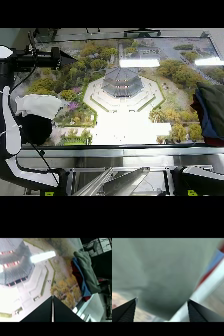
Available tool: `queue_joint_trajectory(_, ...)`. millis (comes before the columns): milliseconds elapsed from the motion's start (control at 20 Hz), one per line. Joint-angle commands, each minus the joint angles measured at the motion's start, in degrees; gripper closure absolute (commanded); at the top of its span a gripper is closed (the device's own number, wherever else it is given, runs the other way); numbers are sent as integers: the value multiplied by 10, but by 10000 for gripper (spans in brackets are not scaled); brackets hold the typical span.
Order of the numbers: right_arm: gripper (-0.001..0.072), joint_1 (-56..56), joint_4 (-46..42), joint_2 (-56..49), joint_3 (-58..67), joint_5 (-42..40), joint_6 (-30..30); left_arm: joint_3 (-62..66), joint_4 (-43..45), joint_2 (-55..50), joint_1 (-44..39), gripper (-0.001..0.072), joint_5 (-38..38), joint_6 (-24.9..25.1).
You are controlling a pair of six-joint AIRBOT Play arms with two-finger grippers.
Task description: Fold the shirts.
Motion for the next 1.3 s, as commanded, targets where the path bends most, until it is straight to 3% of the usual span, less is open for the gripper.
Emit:
queue_joint_trajectory(0, 11, -4, -43, -6, -31, 24, 7, 0, -1, -7, 0, 698, 5, 0)
queue_joint_trajectory(100, 12, -2, -25, -5, -13, 52, 19, 0, -2, -12, 0, 698, 16, 0)
queue_joint_trajectory(300, 15, 39, 115, 22, 40, 101, -6, 17, -5, -12, 0, 698, 9, 0)
queue_joint_trajectory(350, 150, 59, 127, 36, 50, 103, -11, 33, -5, -12, 0, 698, -4, 0)
queue_joint_trajectory(400, 363, 78, 127, 52, 56, 103, -13, 49, -5, -12, 0, 699, -16, 0)
queue_joint_trajectory(450, 405, 100, 128, 70, 59, 99, -13, 70, -5, -12, 0, 699, -31, -1)
queue_joint_trajectory(650, 415, 217, 128, 133, 57, 99, -26, 116, 0, -4, 0, 701, -89, -21)
queue_joint_trajectory(700, 517, 255, 128, 148, 53, 95, -41, 105, 2, 8, -5, 701, -88, -22)
queue_joint_trajectory(750, 687, 297, 128, 163, 41, 87, -61, 82, 4, 25, -10, 702, -89, -22)
queue_joint_trajectory(950, 692, 435, 129, 222, -82, 83, -85, -114, 99, 144, -88, 701, -75, -22)
queue_joint_trajectory(1250, 691, 565, 205, 396, -378, -45, -97, -473, 138, 337, -269, 699, 80, -40)
